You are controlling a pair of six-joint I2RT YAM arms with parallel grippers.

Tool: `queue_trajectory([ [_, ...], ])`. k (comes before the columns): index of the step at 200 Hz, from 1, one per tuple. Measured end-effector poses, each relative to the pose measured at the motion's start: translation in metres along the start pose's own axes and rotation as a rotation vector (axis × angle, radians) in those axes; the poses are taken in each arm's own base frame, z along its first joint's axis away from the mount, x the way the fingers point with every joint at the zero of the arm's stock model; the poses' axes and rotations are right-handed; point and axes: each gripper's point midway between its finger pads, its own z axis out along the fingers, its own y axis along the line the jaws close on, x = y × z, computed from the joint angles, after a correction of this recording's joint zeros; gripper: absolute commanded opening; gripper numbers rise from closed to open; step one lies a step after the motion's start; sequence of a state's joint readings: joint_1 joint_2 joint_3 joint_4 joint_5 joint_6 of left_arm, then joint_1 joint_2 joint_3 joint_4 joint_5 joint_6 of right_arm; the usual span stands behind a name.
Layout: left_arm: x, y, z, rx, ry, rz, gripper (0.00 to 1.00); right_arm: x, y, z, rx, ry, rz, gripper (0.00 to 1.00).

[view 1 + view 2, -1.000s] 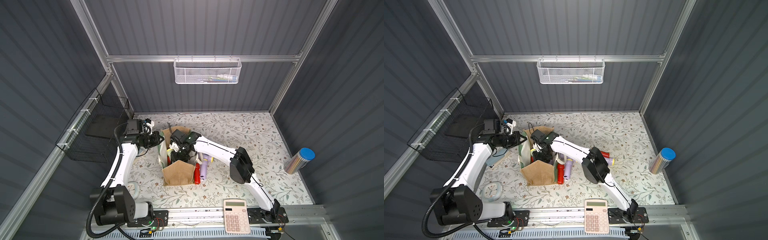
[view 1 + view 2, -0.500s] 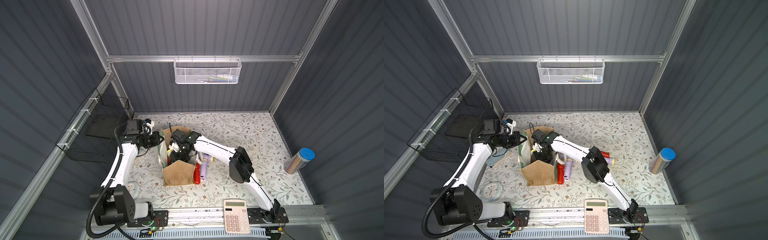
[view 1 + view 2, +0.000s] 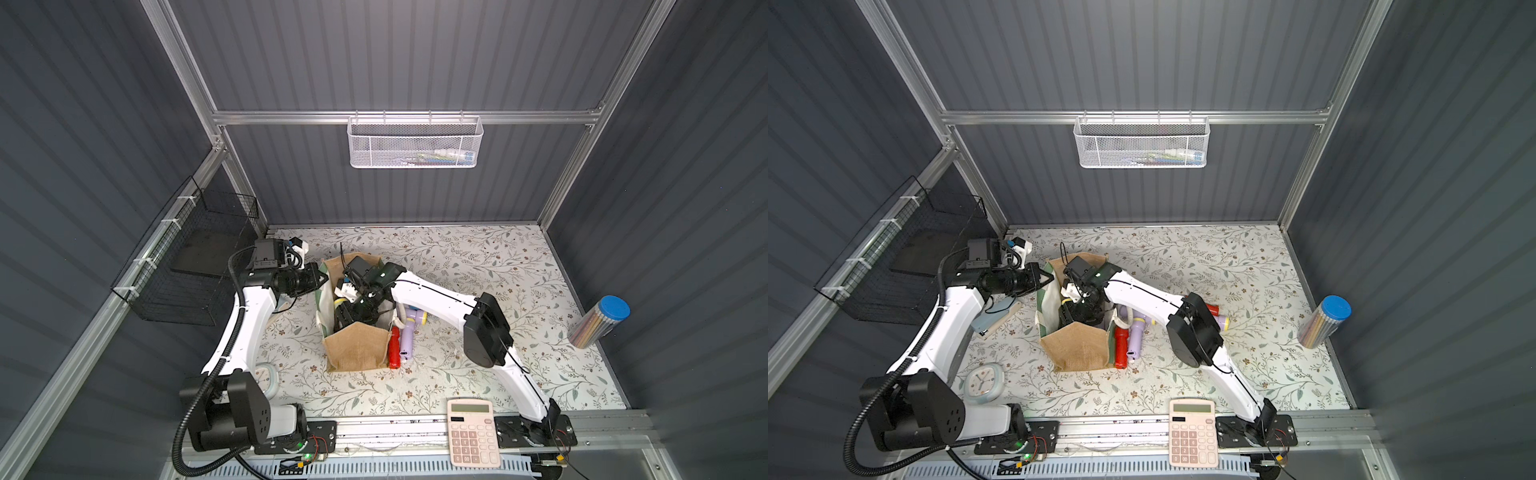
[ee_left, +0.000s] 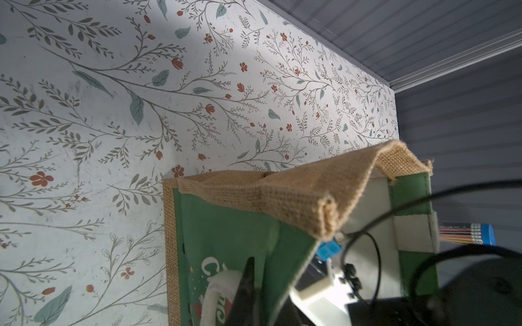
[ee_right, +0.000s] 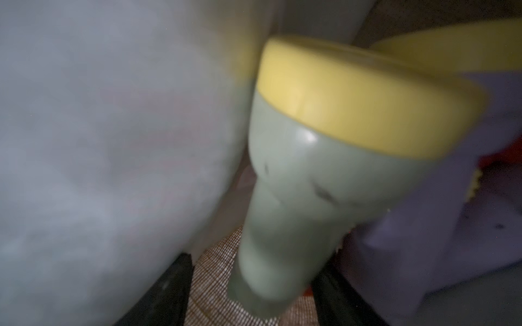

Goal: Put the flashlights into the tote bags
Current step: Place the flashlight in the canvas bag, then pick up the flashlight from the center of the board.

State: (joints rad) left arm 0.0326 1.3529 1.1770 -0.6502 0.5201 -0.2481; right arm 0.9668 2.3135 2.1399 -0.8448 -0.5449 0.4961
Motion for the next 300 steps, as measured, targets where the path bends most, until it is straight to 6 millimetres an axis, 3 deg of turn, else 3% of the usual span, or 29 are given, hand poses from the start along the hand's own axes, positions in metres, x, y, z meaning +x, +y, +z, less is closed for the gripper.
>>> queue_trajectory([
  [42, 0.0, 0.0, 0.0, -0.003, -0.001, 0.0, 0.06, -0.018, 0.046, -0.05, -0.09, -0.134, -0.106, 0.72],
  [63, 0.0, 0.001, 0.0, -0.004, 0.0, 0.0, 0.06, -0.022, 0.06, -0.071, -0.111, -0.183, -0.141, 0.72],
  [97, 0.0, 0.001, 0.0, -0.004, 0.0, 0.0, 0.06, -0.02, 0.062, -0.105, -0.098, -0.26, -0.169, 0.72],
  [129, 0.0, 0.001, 0.0, -0.005, 0.0, 0.0, 0.06, -0.016, 0.048, -0.148, -0.075, -0.38, -0.149, 0.72],
  [178, 0.0, 0.001, 0.0, -0.008, -0.001, 0.0, 0.06, -0.009, -0.001, -0.22, -0.015, -0.615, -0.044, 0.72],
  [212, 0.0, 0.001, 0.0, -0.008, -0.001, 0.0, 0.06, 0.01, -0.04, -0.247, 0.069, -0.729, 0.08, 0.74],
  [235, 0.0, 0.001, 0.0, -0.008, -0.001, -0.001, 0.06, 0.031, -0.078, -0.253, 0.12, -0.778, 0.229, 0.75],
  [261, 0.0, 0.001, 0.0, -0.007, -0.001, -0.001, 0.06, 0.056, -0.135, -0.257, 0.185, -0.827, 0.45, 0.75],
  [300, 0.0, 0.001, 0.0, -0.007, -0.001, 0.0, 0.06, 0.096, -0.199, -0.236, 0.243, -0.809, 0.74, 0.73],
])
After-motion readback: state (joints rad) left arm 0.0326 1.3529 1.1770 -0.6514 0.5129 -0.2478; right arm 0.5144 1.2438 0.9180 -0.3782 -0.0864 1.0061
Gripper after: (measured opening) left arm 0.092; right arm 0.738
